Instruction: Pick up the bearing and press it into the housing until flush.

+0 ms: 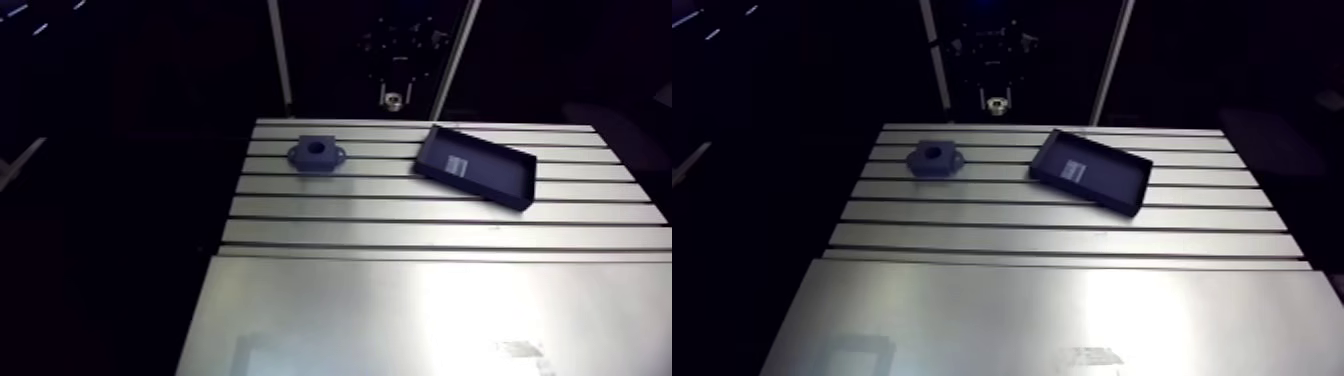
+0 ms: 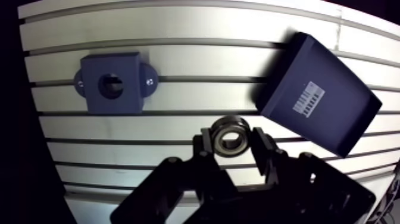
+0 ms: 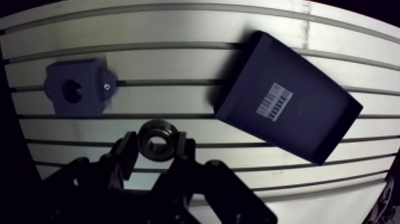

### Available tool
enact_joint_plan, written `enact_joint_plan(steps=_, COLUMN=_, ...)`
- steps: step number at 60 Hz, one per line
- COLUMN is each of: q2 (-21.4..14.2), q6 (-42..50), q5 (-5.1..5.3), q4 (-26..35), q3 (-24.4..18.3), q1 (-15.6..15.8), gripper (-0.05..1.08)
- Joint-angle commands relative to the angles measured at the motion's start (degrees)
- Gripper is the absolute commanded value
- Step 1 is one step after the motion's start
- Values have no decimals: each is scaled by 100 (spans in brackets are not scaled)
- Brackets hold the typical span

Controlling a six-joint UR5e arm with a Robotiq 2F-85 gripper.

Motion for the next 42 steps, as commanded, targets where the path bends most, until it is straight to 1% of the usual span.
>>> enact_joint_plan(steps=1, q2=136, q6=365, q5=20, q4=-11, q3=-123, q1=224, gripper=73)
enact_joint_plan(steps=3, q2=164, q6=487, q5=-12, q4=-20, q3=-123, q1=280, gripper=73)
enact_joint_plan(steps=9, q2=200, q6=533, q5=-15, q4=-68, q3=-148, q1=330, gripper=73)
enact_joint_plan(steps=16, q2=264, q6=541, q5=20, q4=-159, q3=-223, q1=370, gripper=73)
enact_joint_plan(steps=33, q2=469, q6=708, q5=-6, q4=-187, q3=-417, q1=563, gripper=73)
enact_joint_plan(steps=35, q2=548, q6=708, q5=10, q4=-234, q3=-462, q1=583, gripper=73)
enact_joint_plan(steps=42, q2=611, q6=708, q5=20, q4=-283, q3=-508, q1=684, gripper=73)
